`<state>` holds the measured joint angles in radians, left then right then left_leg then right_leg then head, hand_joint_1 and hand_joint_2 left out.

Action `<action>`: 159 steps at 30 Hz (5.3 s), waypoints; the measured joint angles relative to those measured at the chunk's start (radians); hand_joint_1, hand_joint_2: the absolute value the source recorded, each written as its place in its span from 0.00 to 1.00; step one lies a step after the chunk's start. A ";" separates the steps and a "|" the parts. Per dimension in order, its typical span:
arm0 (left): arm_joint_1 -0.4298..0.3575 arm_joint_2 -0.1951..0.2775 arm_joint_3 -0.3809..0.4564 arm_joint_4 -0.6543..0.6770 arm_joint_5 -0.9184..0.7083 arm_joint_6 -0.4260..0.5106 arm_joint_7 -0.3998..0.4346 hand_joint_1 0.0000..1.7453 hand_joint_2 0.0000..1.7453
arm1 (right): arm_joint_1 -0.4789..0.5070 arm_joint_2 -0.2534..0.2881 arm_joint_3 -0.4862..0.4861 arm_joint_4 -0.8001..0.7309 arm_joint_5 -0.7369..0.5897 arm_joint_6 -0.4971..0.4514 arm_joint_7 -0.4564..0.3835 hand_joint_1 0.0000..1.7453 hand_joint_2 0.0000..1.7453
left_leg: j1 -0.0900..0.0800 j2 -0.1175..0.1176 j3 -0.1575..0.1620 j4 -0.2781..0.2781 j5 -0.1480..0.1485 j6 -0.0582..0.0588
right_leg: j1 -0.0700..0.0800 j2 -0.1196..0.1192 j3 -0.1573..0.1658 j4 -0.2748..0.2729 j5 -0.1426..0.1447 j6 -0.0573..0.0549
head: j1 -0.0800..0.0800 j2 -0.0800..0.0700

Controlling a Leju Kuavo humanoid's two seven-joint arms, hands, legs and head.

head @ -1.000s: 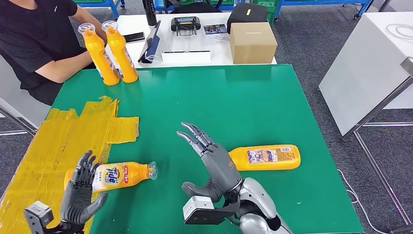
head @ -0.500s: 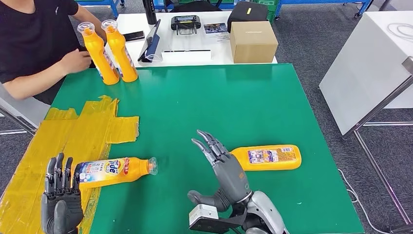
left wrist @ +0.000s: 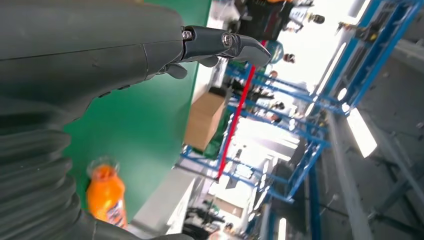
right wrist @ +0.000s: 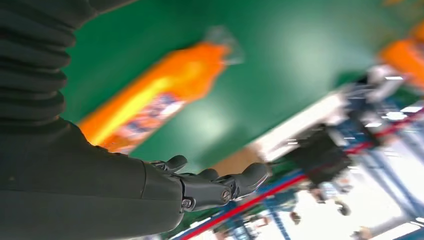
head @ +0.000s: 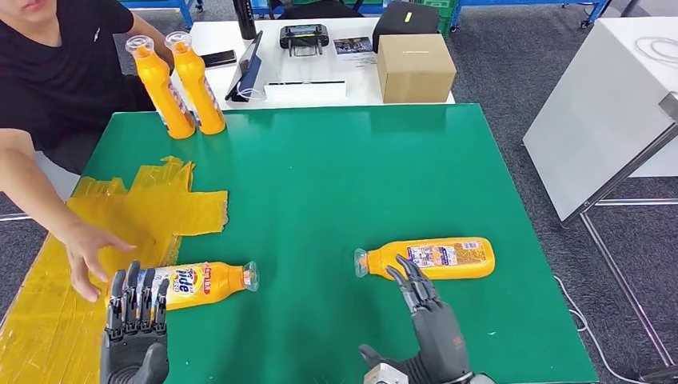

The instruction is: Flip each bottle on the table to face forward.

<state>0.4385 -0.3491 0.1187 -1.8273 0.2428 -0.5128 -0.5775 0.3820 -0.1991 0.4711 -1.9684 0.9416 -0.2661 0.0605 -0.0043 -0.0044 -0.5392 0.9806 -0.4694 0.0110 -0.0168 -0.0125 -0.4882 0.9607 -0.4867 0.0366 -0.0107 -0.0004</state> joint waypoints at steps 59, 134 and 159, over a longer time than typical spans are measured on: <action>-0.046 0.021 -0.129 0.044 -0.011 -0.070 0.089 0.00 1.00 | -0.280 0.027 -0.470 0.367 0.102 0.281 -0.048 0.00 1.00 | -0.001 0.002 0.004 0.001 0.000 0.003 | -0.001 0.004 0.006 0.000 0.001 0.001 | 0.000 0.000; -0.118 0.085 -0.161 0.113 0.059 -0.035 0.103 0.00 1.00 | -0.802 -0.290 0.186 0.927 -0.254 0.398 -0.048 1.00 1.00 | -0.001 0.002 0.006 0.006 -0.001 0.004 | 0.000 0.004 0.013 0.000 0.002 0.002 | 0.000 0.000; -0.042 0.000 -0.117 0.050 -0.001 0.056 0.212 0.00 1.00 | -0.403 0.206 -0.110 0.351 -0.345 0.192 -0.176 1.00 1.00 | 0.003 0.001 -0.001 0.006 0.000 0.003 | 0.003 0.003 0.006 0.001 0.001 0.002 | 0.000 0.000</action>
<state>0.3970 -0.3492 0.0014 -1.7769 0.2422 -0.4572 -0.3656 -0.0209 0.0072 0.3615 -1.6177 0.5963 -0.0745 -0.1157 -0.0015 -0.0030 -0.5398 0.9867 -0.4696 0.0142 -0.0139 -0.0100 -0.4822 0.9613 -0.4852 0.0384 -0.0110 -0.0004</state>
